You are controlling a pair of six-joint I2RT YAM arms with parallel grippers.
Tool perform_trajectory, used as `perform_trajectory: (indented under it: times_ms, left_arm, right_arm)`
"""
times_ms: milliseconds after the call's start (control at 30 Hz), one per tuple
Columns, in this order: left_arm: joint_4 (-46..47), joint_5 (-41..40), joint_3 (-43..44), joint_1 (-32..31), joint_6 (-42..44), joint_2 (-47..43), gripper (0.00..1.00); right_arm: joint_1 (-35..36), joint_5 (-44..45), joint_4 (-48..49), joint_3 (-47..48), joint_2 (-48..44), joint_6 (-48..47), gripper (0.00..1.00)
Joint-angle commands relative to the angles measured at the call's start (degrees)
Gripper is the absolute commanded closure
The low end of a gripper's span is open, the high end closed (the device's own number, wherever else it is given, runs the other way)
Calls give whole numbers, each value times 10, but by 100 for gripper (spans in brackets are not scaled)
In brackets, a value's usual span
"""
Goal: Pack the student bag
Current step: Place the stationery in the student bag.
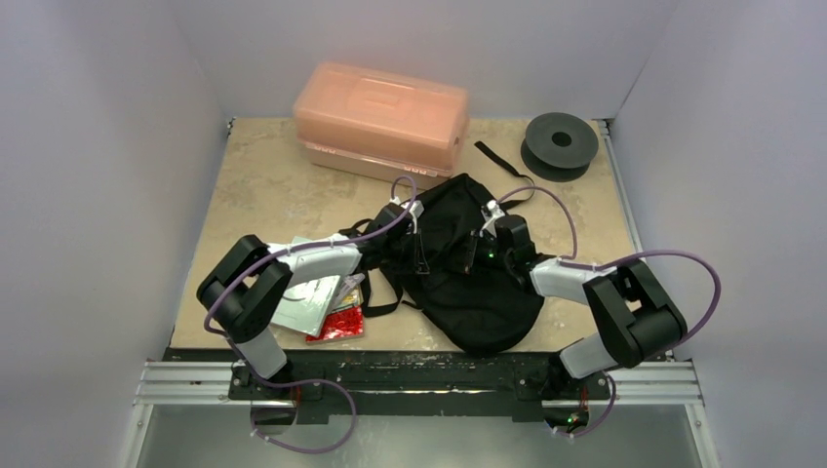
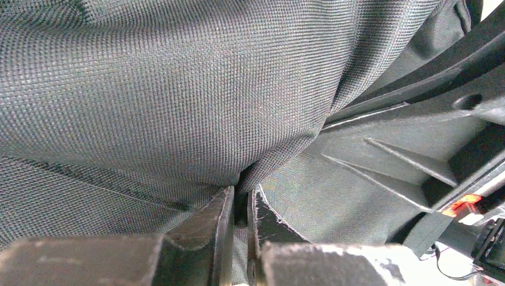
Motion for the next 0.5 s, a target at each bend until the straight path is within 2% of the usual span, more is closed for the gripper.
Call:
perform_trajectory:
  times_ms: [0,200,333,467]
  left_arm:
    - [23,-10,-23,0,23,-27,99]
    - [115,-8,-72,0,42,-71,100]
    - [147,13,-86,0,38,-79,100]
    - [158,20,-100,0,27,-91,78]
  right_arm:
    - [-5,-7,-33,22,-27,-13,79]
    - [-4,-3,-72,42,-66,-47,69]
    - [-4,31,-123,64,-107,-72,61]
    - [-5,86,-180,105,-145,-96,53]
